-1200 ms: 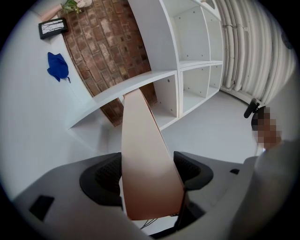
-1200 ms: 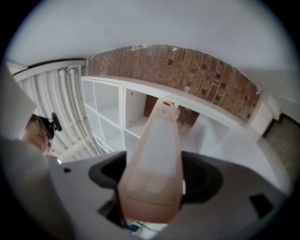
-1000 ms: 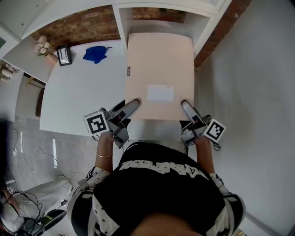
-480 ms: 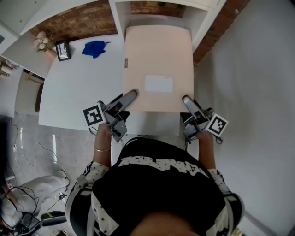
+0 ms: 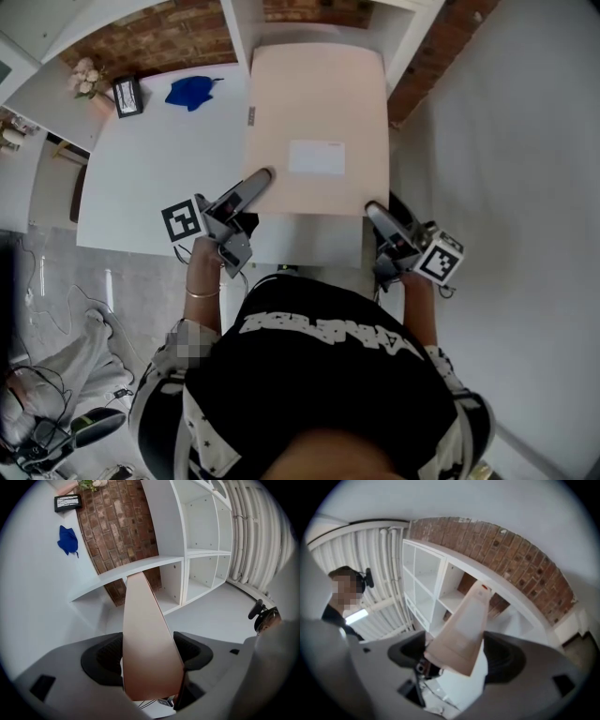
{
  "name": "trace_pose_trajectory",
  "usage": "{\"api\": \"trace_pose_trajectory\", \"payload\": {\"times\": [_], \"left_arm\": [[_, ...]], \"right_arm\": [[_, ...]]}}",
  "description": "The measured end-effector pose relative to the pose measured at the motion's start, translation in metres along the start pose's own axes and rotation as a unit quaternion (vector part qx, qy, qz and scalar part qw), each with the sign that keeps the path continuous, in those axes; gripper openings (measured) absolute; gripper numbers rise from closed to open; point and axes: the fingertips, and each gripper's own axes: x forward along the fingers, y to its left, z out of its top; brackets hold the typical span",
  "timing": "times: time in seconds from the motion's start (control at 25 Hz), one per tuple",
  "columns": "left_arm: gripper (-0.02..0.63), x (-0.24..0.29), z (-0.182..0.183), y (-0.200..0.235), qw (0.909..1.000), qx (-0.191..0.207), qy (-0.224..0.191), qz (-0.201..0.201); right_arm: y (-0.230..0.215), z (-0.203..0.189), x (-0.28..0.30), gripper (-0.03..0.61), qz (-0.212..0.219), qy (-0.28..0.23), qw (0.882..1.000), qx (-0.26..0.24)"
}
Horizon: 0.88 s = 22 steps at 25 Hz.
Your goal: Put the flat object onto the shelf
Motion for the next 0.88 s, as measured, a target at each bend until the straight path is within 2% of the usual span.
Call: {"api": "trace_pose_trajectory", "payload": {"times": [0.36, 0.56, 0.64, 0.88], "left_arm": [[0.348, 0.002, -0.001, 0.0, 0.9999, 0.0, 0.004, 0.011], [0.348, 0.003, -0.001, 0.003, 0.9998, 0.005, 0.008, 0.019], [0.348, 0.006, -0.001, 0.003, 0.9998, 0.007, 0.01, 0.016], [0.354, 0.008, 0.005, 0.004, 0.9996, 0.023, 0.012, 0.009]], "right_arm": [[0.013, -0.006, -0.012, 0.373, -0.031, 0.032, 0.991, -0.124], [0.006, -0.013, -0.007, 0.371, -0.094, 0.07, 0.972, -0.206], [0.005, -0.011, -0.006, 0.371, -0.107, 0.073, 0.968, -0.215], [0.007, -0.006, -0.003, 0.36, -0.114, 0.053, 0.967, -0.22]]}}
